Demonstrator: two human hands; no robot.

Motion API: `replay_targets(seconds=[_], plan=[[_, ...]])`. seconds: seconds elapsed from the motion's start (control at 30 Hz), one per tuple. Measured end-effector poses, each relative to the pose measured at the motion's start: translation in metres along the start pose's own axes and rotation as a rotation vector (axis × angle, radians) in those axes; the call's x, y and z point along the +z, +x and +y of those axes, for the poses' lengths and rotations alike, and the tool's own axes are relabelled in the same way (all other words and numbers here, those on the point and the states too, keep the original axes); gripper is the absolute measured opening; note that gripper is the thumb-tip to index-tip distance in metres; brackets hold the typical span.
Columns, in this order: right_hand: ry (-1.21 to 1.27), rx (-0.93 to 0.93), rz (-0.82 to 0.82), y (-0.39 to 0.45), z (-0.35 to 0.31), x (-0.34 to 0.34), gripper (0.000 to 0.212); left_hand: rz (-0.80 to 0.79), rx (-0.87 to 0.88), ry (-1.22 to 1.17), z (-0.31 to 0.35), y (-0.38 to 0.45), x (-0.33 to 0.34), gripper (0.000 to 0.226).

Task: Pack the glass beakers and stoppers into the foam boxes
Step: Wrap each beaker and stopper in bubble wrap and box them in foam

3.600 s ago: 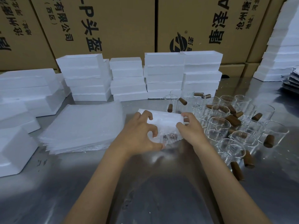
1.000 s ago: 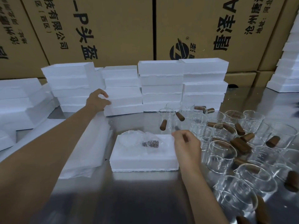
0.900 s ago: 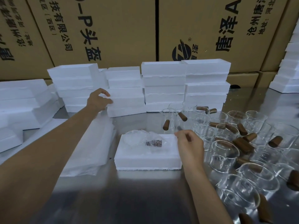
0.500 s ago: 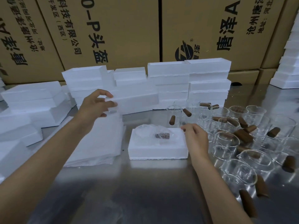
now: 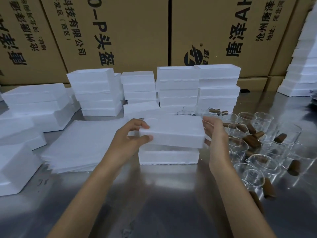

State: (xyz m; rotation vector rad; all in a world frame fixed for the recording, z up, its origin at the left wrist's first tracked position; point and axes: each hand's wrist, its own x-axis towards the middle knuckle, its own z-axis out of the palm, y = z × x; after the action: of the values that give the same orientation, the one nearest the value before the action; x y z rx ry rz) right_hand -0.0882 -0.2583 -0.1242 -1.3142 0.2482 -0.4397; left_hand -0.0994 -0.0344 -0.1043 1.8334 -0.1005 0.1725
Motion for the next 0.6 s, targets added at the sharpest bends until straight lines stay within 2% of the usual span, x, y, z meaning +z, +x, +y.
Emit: replay_targets(seconds=[0.07,0.23,0.43,0.6], plan=[[-0.055,0.012,-0.048,0.000,0.001,0.001,0.027,0.017,-0.006,0.008,-0.003,0.000,-0.002,0.021],[-0.217,-0.060,-0.143,-0.004,0.007,0.004,0.032,0.011,0.005,0.013,-0.007,-0.001,-0.002,0.019],[-0.281,-0.062,-0.158,-0.003,0.011,0.004,0.033,-0.054,-0.003,0.097,-0.013,0.002,-0.007,0.021],[-0.308,-0.021,-0.181,-0.002,0.016,0.006,0.036,-0.020,0.043,0.242,-0.020,0.004,-0.006,0.019]])
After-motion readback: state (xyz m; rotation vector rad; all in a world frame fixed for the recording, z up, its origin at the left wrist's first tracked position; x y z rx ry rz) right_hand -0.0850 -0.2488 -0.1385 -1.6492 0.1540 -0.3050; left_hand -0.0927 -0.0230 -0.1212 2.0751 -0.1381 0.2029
